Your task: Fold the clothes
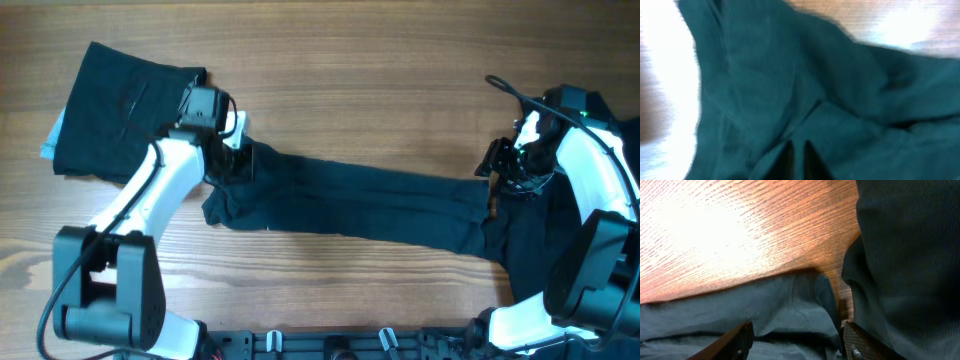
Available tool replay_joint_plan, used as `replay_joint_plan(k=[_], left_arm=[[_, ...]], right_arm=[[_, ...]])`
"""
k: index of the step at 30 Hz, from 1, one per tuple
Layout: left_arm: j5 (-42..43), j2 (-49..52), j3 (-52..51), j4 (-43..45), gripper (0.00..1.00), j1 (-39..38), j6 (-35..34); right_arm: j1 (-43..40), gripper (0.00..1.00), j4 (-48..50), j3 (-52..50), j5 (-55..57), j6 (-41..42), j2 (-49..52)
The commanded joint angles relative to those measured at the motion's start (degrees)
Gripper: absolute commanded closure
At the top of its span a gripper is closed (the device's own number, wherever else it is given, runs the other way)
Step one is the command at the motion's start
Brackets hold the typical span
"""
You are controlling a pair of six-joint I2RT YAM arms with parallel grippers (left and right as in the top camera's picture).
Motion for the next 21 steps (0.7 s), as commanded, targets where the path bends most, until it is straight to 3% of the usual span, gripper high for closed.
replay_joint_plan(k=[1, 5, 7, 10, 14, 18, 21], left_arm=[[0.37, 1.99, -7.21, 6.67, 0.96, 0.26, -2.54], [-17.20, 5.60, -10.88, 10.69, 0.96, 1.44, -13.64], [-20.55, 6.78, -10.95, 10.40, 0.96, 3.89, -17.64], [-20.06, 6.86, -10.82, 10.97, 0.96, 11.04, -19.23], [-6.56, 6.82, -10.67, 14.27, 0.96, 16.94, -12.87], [-5.05, 6.82, -10.67, 15.34, 0.96, 16.39, -12.70], [-5.03, 6.82, -10.67, 15.21, 0.96, 15.52, -12.72]], right_arm=[[-0.28, 0.37, 0.09, 0.81, -1.42, -0.81, -1.05], [-0.26, 0.33, 0.39, 0.24, -2.25, -1.07, -1.03], [-0.26, 0.32, 0.79, -0.66, -2.32, -2.01, -0.79], [-0.26, 0.32, 1.46, -3.72, -2.34, -2.25, -0.26], [0.42, 0.39, 2.69, -6.43, -14.10, -9.77, -0.26], [3.98, 0.39, 6.71, -8.55, -19.47, -11.85, -0.26], [7.45, 0.45, 11.87, -10.38, -16.57, -6.91, -0.26]])
